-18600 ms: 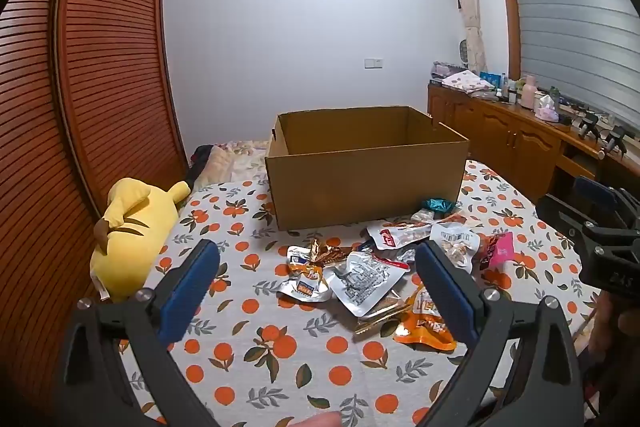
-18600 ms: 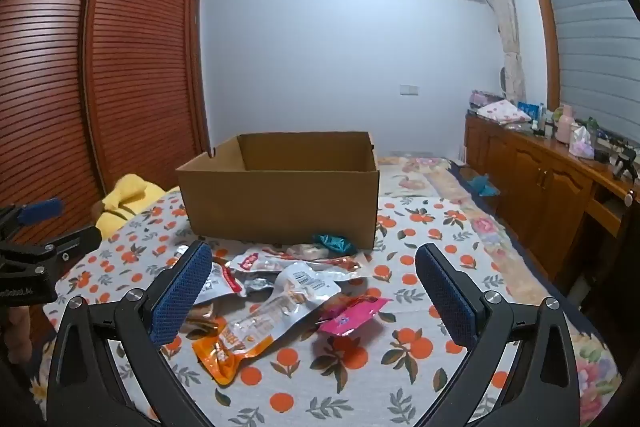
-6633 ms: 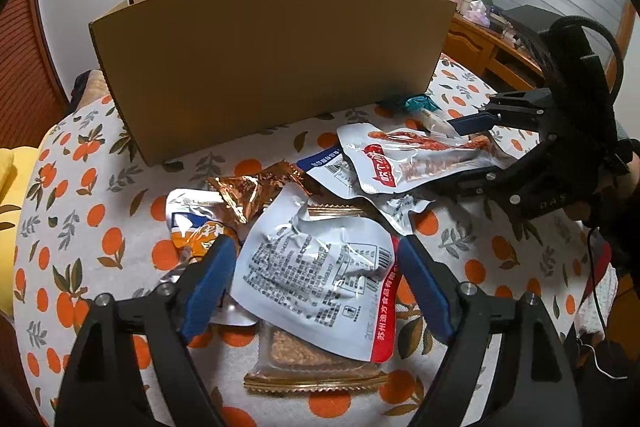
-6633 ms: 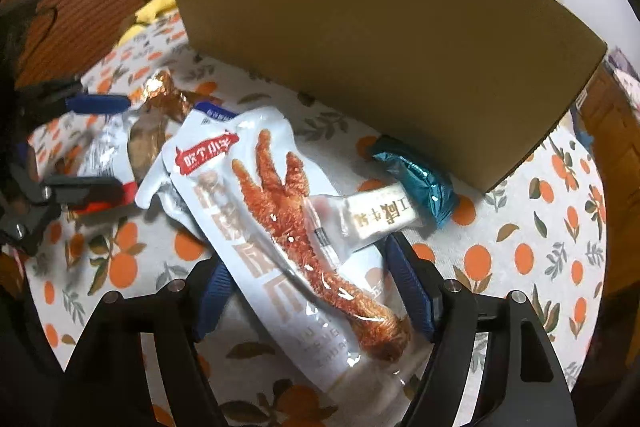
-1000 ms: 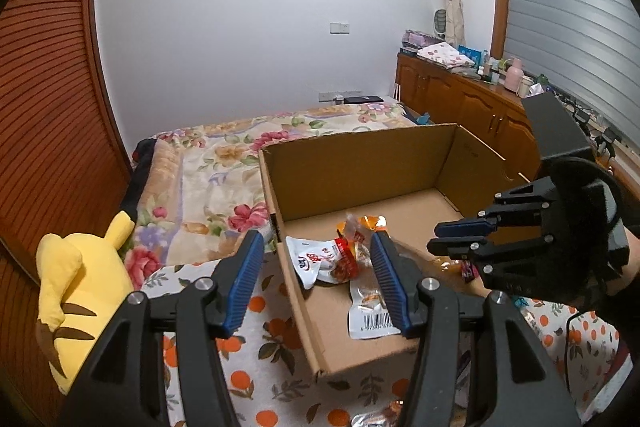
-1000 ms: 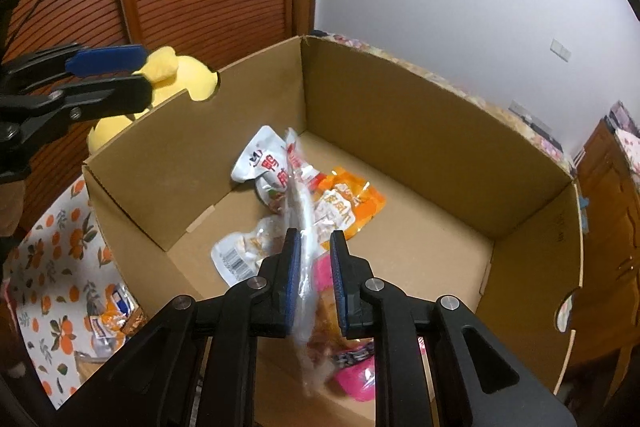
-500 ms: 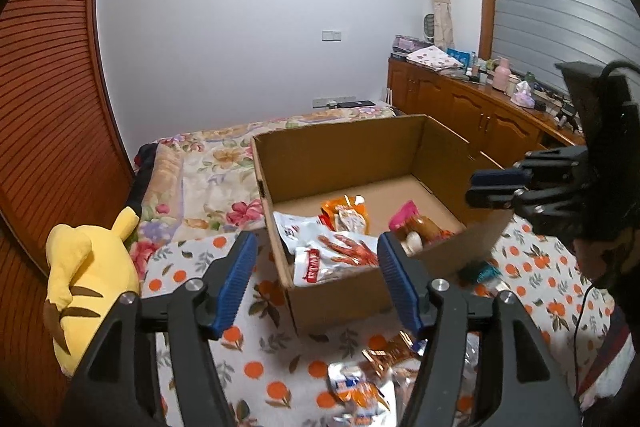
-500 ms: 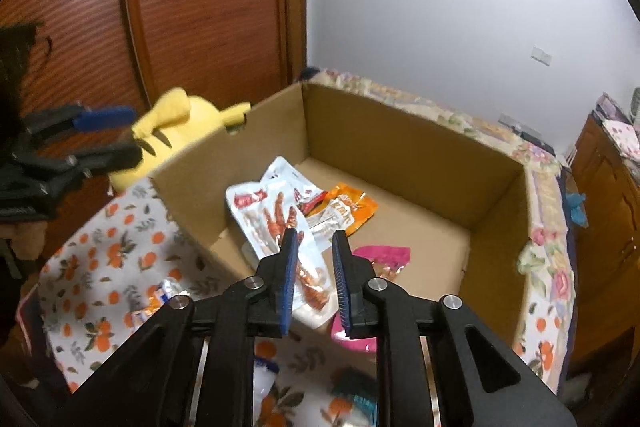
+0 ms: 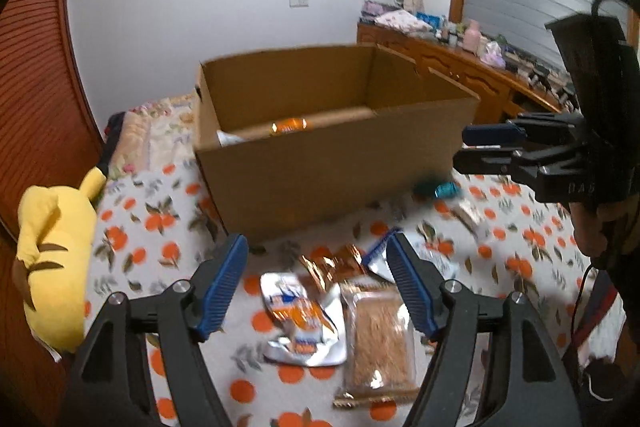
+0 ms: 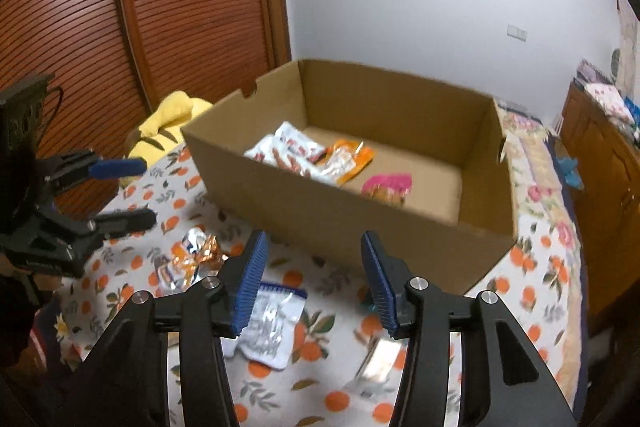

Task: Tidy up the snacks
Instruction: 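Move both tools back toward the remaining packets on the tablecloth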

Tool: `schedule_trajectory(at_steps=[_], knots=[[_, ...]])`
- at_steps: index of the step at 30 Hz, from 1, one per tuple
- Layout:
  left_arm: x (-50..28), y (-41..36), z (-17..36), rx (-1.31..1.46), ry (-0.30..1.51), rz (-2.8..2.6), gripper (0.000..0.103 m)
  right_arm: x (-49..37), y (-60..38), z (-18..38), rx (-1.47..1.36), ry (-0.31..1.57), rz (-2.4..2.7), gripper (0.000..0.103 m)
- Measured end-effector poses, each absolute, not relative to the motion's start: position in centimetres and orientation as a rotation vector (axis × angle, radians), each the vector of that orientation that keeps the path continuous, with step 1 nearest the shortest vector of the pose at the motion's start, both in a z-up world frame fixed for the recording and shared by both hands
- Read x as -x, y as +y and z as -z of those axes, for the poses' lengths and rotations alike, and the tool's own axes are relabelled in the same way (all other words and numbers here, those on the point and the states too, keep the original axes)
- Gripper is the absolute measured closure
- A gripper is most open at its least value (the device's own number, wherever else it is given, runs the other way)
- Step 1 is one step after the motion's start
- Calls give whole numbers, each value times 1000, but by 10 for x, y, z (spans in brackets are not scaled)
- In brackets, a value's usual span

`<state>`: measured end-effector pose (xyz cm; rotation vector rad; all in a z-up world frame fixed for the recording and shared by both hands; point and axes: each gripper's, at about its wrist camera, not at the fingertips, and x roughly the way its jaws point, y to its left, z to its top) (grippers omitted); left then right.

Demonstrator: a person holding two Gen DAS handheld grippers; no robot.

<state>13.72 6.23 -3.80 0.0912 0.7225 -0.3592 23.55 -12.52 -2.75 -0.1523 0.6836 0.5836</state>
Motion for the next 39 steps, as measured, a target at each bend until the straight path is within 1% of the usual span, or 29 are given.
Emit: schedule_trajectory(at_steps=[16, 26, 37, 38, 39], knots=[[-115, 33, 91, -128, 855, 413, 32, -222, -97, 89, 125, 810, -623, 51], [-115, 26, 100, -141, 879, 399, 36, -226, -88, 107, 125, 856, -635, 50], [-114, 25, 114, -148, 893, 375, 38, -226, -81, 118, 163, 875, -620, 45], [-113, 25, 115, -153, 890, 371, 39, -226, -81, 119, 162, 877, -619, 44], [-111, 25, 114, -159, 883, 366, 45, -226, -82, 120, 162, 879, -619, 44]])
